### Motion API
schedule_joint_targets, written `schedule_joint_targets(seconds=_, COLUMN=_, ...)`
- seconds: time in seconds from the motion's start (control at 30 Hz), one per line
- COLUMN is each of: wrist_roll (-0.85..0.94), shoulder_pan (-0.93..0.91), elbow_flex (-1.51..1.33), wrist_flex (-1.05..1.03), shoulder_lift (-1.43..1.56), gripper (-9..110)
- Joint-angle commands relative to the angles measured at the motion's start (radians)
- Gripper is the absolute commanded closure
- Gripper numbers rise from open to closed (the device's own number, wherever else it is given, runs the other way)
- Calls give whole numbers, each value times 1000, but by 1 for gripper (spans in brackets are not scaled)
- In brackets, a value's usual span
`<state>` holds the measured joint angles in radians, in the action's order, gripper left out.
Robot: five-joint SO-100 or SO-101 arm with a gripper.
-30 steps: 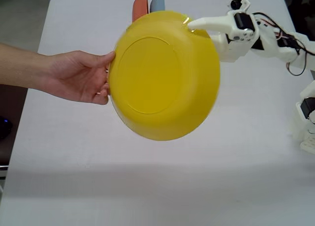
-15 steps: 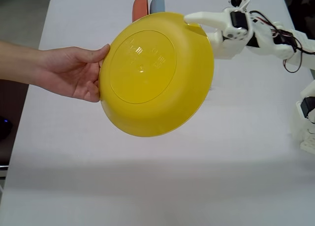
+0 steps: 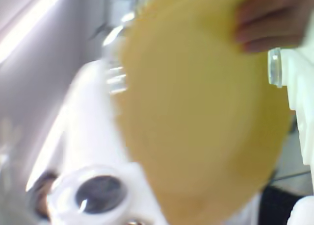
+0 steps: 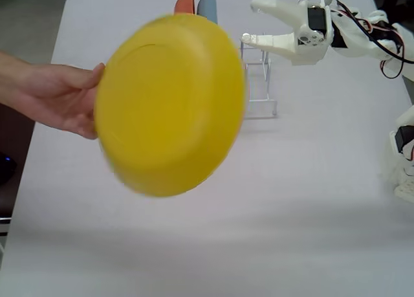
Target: Would you please take all the plates for me?
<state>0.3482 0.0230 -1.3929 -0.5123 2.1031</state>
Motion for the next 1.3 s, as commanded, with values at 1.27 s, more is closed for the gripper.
schedule_joint_targets(seconds=1.27, wrist_roll=548, shoulder_pan=-451, elbow_flex=486, wrist_flex=-175, shoulder_lift=-592, gripper=71)
